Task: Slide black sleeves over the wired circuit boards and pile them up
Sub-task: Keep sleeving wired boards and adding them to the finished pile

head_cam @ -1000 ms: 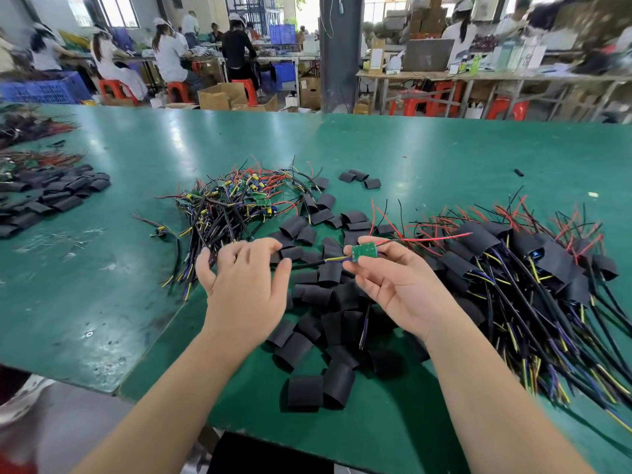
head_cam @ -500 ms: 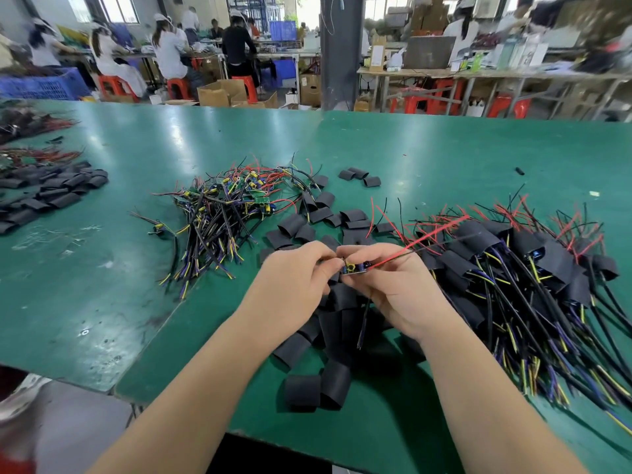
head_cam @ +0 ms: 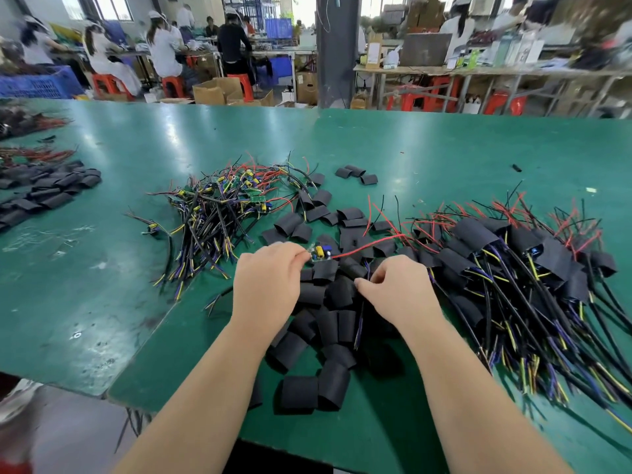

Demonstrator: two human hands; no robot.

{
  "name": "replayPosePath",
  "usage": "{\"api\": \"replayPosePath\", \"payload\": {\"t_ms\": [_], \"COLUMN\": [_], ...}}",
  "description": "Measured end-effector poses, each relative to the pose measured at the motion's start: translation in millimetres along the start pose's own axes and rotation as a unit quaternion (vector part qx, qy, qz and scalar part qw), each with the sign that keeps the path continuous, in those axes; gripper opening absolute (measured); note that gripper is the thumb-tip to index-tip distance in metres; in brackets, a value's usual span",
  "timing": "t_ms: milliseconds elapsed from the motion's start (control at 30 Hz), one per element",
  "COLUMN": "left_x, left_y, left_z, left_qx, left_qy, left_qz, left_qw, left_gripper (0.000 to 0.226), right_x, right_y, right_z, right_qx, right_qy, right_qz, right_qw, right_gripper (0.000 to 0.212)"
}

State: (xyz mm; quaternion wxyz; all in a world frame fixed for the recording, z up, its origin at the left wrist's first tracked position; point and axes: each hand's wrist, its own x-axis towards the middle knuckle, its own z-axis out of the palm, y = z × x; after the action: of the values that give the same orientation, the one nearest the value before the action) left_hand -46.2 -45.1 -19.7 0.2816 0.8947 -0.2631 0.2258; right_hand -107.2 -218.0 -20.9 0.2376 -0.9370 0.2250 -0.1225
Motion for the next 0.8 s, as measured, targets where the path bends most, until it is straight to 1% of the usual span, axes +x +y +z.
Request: {"api": "replayPosePath", "payload": {"t_ms": [100,167,267,333,400,467,533,600,633,700,767,800], "left_x": [-0.5,0.8,6.3,13.1,21.0,28.6,32.4,30.8,28.6,22.2,14.3,9.9], "left_y": [-3.7,-5.0,-3.2,2.4,10.0,15.0,12.9,4.2,-1.6,-13.3,-23.2,-27.3], "left_z": [4.6,9.5,13.4,13.3,10.7,4.2,-4.7,-12.7,-15.4,-17.4,-14.7,-12.1], "left_qx": [0.002,-0.006,-0.012,-0.01,-0.008,-0.011,-0.006,0.013,0.023,0.039,0.049,0.055], "left_qy": [0.046,0.056,0.074,0.082,0.095,0.114,0.129,0.132,0.131,0.126,0.126,0.127], "left_qz": [-0.01,-0.017,-0.048,-0.063,-0.06,-0.049,-0.034,-0.018,-0.015,-0.026,-0.044,-0.049], "left_qw": [0.999,0.998,0.996,0.995,0.994,0.992,0.991,0.991,0.991,0.991,0.99,0.989], "left_gripper": [0.022,0.02,0.016,0.017,0.019,0.02,0.022,0.022,0.022,0.021,0.02,0.021], "right_x": [1.4,2.1,3.2,3.2,2.0,-0.1,-2.1,-4.5,-5.2,-5.7,-6.5,-7.6], "right_y": [-1.5,-1.6,2.6,4.1,3.4,4.2,8.8,16.7,22.0,33.0,43.3,46.5], "right_z": [-2.7,-5.3,-8.4,-11.9,-17.1,-25.5,-40.2,-59.1,-68.1,-83.2,-92.0,-94.2], "right_qx": [0.009,0.021,0.083,0.133,0.186,0.202,0.182,0.148,0.133,0.095,0.044,0.022], "right_qy": [-0.006,0.01,0.041,0.067,0.099,0.153,0.24,0.327,0.358,0.384,0.378,0.369], "right_qz": [0.023,0.014,0.013,0.03,0.036,0.029,0.012,0.003,0.013,0.067,0.128,0.141], "right_qw": [1.0,1.0,0.996,0.988,0.977,0.967,0.953,0.933,0.924,0.916,0.916,0.918], "right_gripper": [0.038,0.039,0.038,0.028,0.018,0.011,0.008,0.01,0.013,0.019,0.022,0.023]}}
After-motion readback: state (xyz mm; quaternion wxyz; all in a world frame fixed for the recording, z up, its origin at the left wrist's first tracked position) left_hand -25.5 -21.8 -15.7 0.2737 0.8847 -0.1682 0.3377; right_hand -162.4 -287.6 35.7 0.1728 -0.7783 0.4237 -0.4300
